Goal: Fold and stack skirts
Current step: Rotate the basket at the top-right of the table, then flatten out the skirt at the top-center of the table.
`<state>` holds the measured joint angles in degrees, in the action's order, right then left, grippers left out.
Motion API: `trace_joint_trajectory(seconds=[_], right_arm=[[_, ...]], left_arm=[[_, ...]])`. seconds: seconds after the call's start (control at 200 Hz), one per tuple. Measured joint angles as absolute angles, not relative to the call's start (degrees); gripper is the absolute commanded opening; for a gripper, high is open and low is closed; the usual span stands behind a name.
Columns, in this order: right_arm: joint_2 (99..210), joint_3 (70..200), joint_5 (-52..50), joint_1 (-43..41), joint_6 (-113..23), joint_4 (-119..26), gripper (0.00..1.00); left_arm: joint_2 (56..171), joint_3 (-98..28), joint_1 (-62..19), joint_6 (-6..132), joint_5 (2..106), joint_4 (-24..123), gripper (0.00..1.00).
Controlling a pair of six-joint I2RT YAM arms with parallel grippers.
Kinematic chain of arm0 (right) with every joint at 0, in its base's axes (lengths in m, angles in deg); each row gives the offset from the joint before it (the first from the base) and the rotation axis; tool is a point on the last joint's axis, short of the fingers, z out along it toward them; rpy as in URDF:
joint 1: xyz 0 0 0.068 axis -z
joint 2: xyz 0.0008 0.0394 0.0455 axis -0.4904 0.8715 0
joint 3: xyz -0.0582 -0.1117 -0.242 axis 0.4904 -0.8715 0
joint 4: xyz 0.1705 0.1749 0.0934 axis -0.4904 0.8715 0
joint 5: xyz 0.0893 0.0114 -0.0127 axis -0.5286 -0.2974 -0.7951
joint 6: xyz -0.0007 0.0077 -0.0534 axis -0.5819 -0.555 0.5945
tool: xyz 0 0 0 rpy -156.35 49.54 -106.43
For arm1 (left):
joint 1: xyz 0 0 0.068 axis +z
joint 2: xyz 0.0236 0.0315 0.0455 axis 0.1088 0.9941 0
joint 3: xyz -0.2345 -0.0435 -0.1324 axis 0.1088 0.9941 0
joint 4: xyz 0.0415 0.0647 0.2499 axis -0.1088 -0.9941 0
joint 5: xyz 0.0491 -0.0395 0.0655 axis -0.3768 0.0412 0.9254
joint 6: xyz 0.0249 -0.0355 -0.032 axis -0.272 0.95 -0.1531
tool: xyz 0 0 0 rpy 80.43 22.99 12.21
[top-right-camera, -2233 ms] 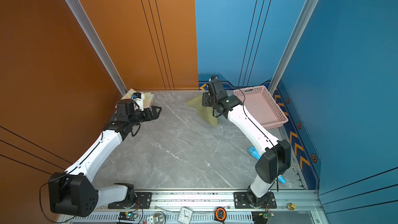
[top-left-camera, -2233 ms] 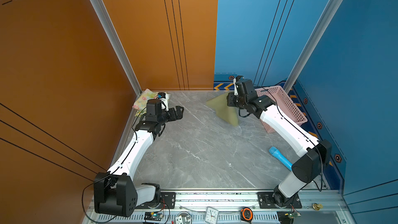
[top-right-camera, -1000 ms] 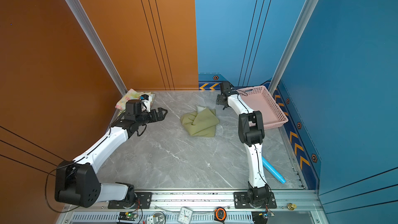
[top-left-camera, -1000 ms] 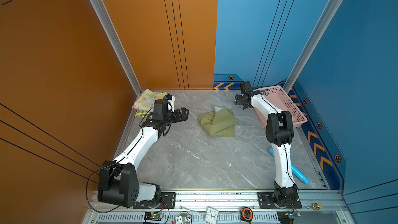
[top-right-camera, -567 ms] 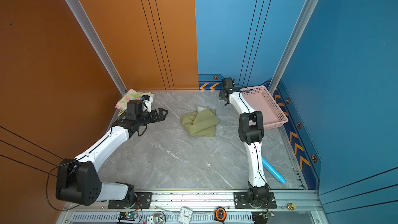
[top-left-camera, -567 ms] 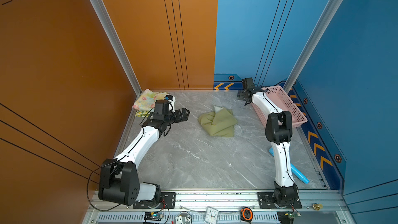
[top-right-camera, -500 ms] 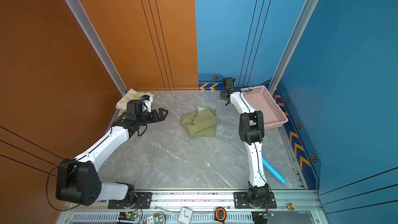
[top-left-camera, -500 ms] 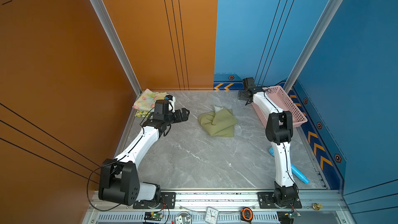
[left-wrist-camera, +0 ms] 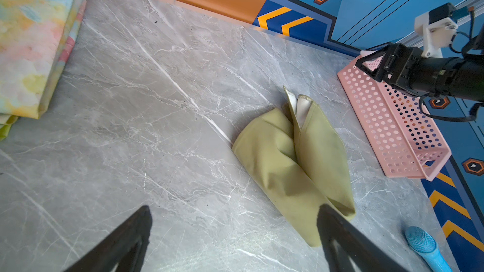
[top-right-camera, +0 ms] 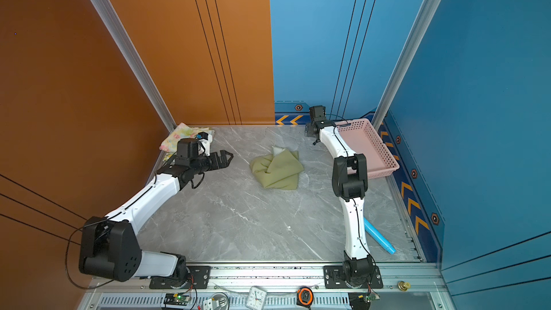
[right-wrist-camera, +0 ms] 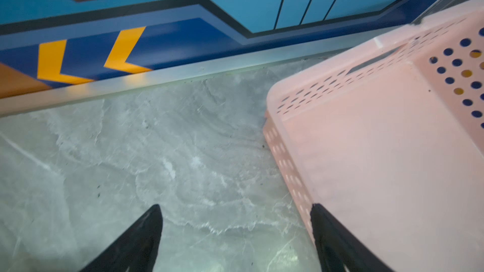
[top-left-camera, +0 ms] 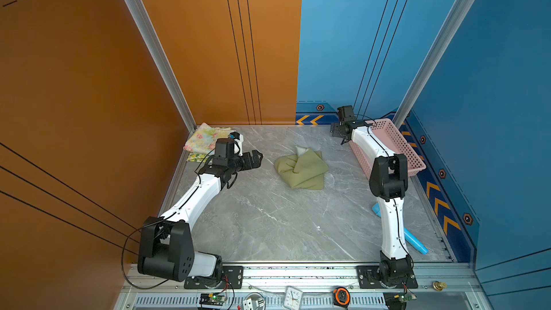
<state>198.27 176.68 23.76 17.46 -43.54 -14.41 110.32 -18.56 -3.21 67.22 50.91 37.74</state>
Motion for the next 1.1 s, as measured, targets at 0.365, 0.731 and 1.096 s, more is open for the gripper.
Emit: trace_joint_trajectory(seconds=[0.365, 0.731, 1.096], right_arm=[[172.7, 152.2, 14.3, 3.3, -47.2, -15.7, 0.89], [177.8, 146.8, 12.8, -0.5, -50.5, -14.3, 0.9], [193.9, 164.8, 18.8, 2.4, -48.7, -12.7, 0.91]], left_arm=[[110.7, -18.6, -3.2, 67.2, 50.8, 37.6, 0.99], [110.7, -18.6, -3.3, 67.2, 50.5, 37.6, 0.99], [110.7, -18.6, -4.3, 67.0, 50.5, 37.3, 0.99]])
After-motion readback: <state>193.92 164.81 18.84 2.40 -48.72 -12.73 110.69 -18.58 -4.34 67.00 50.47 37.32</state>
